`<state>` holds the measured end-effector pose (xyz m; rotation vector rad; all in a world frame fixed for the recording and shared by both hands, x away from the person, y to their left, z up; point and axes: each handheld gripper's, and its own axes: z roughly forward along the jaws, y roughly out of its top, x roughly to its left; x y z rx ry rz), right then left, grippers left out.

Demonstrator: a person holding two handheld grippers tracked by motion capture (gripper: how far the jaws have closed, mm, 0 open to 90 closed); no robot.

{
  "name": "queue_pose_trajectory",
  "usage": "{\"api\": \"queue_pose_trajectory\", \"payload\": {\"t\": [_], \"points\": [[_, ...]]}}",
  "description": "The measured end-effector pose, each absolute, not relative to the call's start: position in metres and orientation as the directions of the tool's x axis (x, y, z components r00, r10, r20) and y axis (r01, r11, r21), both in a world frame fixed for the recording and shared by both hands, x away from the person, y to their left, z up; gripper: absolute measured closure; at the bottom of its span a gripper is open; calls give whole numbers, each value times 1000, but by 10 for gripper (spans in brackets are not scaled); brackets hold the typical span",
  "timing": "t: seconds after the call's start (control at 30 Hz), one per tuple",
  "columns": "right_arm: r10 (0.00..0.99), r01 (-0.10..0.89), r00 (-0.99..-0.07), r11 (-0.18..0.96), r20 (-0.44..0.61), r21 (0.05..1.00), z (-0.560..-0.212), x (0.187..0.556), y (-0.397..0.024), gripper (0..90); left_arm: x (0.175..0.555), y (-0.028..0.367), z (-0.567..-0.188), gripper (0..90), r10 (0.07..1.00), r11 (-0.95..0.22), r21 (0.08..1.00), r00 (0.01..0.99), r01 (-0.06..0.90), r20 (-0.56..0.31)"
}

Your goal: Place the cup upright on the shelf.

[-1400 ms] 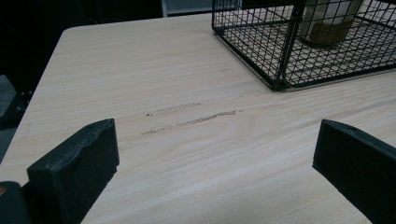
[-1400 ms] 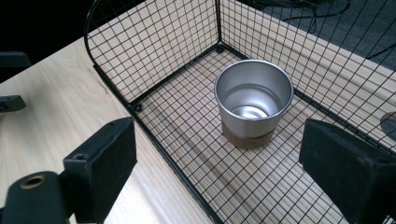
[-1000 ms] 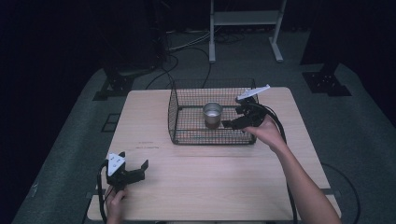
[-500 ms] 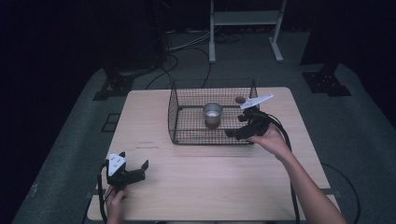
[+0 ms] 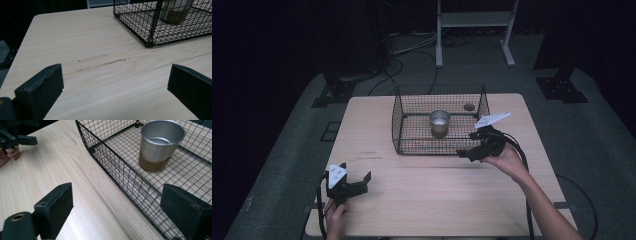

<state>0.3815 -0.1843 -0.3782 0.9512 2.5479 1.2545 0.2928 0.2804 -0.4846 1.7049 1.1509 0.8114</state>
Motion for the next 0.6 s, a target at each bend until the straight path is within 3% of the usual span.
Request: {"api": "queue_pose_trajectory", "payload": {"t": [0.6], "points": [[619,487,-771,422,149,765,-391,361,-213,106,293,280,-484,0,935,-175,919,352,352,43]]}}
